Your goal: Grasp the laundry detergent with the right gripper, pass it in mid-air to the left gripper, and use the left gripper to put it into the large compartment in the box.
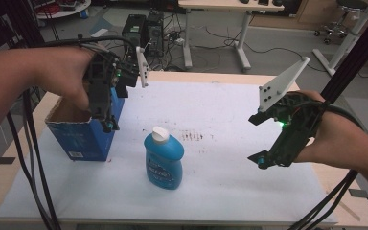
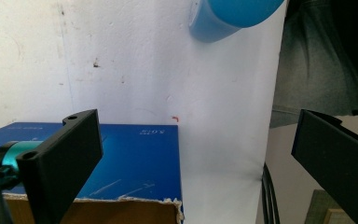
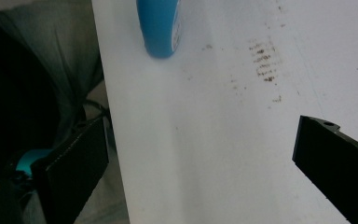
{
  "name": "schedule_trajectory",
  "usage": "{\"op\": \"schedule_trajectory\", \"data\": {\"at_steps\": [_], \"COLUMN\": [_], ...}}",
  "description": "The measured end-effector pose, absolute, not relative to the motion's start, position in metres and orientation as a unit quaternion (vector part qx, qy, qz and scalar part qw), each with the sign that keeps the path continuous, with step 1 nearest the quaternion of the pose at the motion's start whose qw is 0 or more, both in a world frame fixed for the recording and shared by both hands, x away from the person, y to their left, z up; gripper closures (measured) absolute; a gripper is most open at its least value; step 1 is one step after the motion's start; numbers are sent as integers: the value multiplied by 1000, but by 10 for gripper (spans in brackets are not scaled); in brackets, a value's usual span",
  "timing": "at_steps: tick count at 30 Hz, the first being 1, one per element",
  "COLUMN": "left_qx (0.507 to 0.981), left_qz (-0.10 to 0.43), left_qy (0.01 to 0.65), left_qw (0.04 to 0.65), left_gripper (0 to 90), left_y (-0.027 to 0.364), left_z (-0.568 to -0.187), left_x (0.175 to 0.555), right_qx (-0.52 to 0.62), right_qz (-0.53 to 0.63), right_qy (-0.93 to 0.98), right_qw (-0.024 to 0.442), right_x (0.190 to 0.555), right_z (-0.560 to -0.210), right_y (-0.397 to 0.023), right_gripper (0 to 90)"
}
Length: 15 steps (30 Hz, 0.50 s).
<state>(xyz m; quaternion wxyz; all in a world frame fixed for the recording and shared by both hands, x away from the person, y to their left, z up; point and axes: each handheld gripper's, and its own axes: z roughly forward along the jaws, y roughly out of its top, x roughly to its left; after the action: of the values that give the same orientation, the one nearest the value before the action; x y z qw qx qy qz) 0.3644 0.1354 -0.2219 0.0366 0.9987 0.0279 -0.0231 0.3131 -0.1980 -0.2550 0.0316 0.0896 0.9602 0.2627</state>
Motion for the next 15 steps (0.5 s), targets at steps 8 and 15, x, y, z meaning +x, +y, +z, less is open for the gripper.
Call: {"op": "schedule_trajectory", "data": {"at_steps": [8,15], "left_qx": [999,999], "left_qz": [-22,-20], "left_qy": [30,27], "left_qw": [33,32], "left_gripper": [17,17], "left_y": [135,134], "left_z": [-222,-222], "left_x": [362,361], "right_qx": [107,117], "right_qz": [318,355], "right_qy": [942,928], "right_qw": [17,7], "right_x": [311,311], "right_z": [-276,-290], "right_y": [-191,-182], "right_gripper": [28,27]}}
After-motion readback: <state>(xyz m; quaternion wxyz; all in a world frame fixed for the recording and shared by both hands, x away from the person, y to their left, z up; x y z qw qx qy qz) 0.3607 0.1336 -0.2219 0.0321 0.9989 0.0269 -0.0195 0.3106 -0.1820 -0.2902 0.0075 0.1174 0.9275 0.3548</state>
